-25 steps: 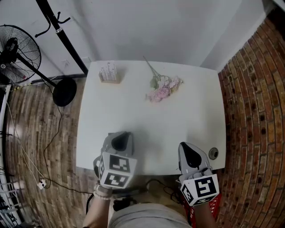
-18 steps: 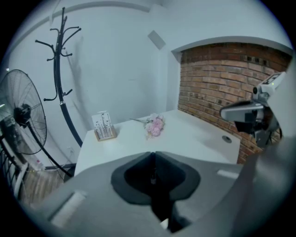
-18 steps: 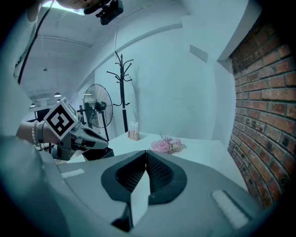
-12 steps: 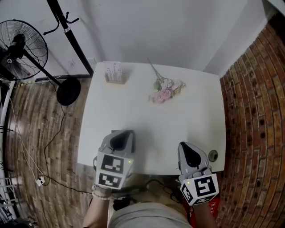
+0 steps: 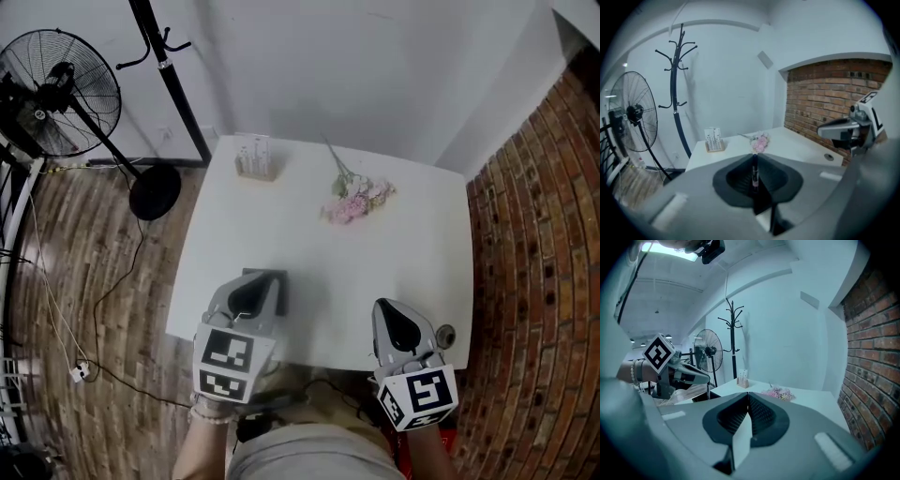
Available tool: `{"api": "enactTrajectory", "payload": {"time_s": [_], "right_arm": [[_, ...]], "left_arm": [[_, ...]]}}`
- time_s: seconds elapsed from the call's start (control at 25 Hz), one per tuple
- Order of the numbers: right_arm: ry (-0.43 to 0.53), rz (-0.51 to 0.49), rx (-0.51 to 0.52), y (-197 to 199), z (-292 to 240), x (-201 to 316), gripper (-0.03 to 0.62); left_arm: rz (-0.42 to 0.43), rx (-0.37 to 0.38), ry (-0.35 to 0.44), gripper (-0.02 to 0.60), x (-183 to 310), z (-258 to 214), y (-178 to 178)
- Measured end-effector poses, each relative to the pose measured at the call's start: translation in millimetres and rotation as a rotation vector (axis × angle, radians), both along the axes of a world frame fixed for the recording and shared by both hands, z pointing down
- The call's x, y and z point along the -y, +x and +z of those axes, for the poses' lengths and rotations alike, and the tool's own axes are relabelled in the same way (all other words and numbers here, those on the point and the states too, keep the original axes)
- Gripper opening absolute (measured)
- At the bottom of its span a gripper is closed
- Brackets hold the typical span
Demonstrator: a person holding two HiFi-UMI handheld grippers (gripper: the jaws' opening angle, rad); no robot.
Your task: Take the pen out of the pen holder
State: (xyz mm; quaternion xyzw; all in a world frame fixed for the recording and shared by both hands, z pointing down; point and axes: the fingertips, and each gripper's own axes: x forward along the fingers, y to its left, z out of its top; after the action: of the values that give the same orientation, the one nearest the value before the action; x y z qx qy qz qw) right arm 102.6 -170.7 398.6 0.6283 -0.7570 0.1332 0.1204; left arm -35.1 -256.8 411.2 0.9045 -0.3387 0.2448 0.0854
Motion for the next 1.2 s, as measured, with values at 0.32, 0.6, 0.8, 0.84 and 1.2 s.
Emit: {"api": "enactTrajectory", "payload": {"time_s": [0.32,0.6,0.8,0.84,1.2], "right_arm": [[0.037,-0.068,-0.010,-11,-12,5,0.005],[0.067,-0.134,-0.019,-27,-23,12,0.005],[0.091,-0.185,-0.017,-40,-31,17,0.005],[0.095,-0.195,-0.015,-43,-32,18,0.005],[0.132,-0.295,-0.013,-73,-44,23,0.005]], "left_arm": [[-0.058,-0.063,0.067,0.025,-5,-30,-15],[-0.109,-0.106,0.126,0.025,-10,-55,-33],[-0.149,-0.139,0.174,0.026,-16,-72,-47],[-0.158,-0.143,0.182,0.025,-18,-75,-50],[-0.258,-0.171,0.226,0.025,-38,-93,-85]]}}
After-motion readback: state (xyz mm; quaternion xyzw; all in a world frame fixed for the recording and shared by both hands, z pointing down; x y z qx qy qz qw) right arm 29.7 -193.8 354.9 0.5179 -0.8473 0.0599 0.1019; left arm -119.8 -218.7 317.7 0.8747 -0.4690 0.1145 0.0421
